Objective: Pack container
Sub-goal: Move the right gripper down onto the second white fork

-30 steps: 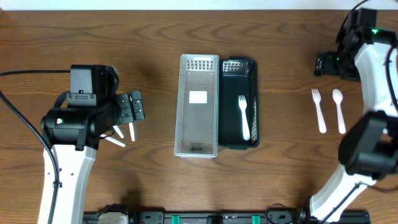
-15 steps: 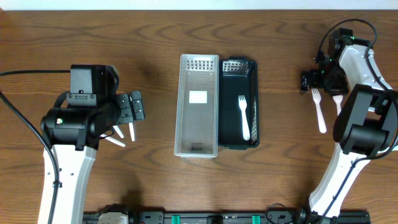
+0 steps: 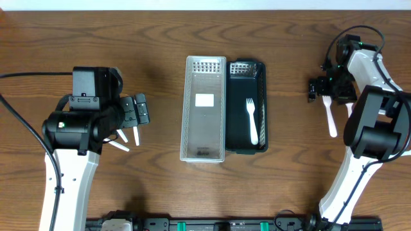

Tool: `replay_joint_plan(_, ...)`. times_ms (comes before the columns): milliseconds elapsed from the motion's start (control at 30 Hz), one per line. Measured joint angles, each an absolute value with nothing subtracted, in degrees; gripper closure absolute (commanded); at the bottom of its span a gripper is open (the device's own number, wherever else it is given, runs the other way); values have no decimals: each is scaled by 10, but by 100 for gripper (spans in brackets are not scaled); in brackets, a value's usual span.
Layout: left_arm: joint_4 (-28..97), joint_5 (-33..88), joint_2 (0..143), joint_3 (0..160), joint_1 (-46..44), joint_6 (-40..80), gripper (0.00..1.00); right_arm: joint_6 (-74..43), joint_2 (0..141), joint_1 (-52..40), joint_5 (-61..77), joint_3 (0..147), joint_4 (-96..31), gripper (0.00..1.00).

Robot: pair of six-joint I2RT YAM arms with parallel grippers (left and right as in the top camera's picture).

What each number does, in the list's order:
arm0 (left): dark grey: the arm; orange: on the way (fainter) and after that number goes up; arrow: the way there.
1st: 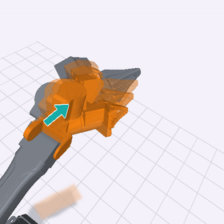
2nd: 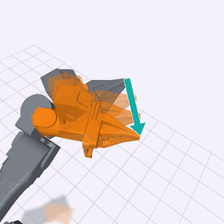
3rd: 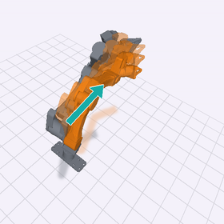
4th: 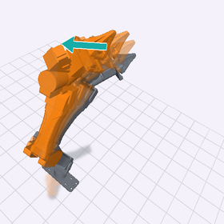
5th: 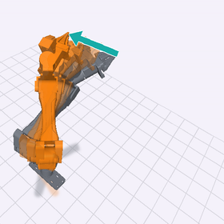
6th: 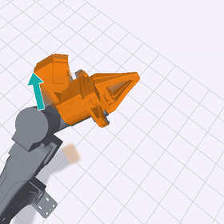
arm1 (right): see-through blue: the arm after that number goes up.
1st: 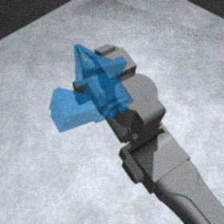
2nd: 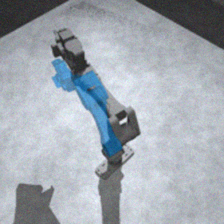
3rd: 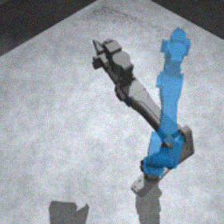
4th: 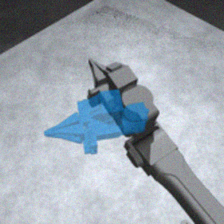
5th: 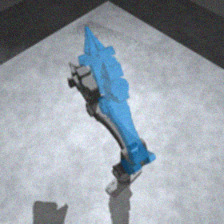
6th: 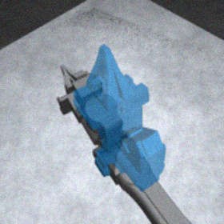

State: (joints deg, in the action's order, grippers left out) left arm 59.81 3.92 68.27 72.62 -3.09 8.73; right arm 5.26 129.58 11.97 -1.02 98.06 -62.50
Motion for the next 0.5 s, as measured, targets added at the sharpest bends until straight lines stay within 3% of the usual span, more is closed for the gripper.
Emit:
replay_joint_plan(133, 598, 39, 683, 726, -31, 87, 2, 54, 1290, 120, -10, 970, -618, 10)
replay_joint_plan(500, 599, 39, 683, 726, -31, 87, 2, 50, 1288, 120, -13, 966, -624, 61)
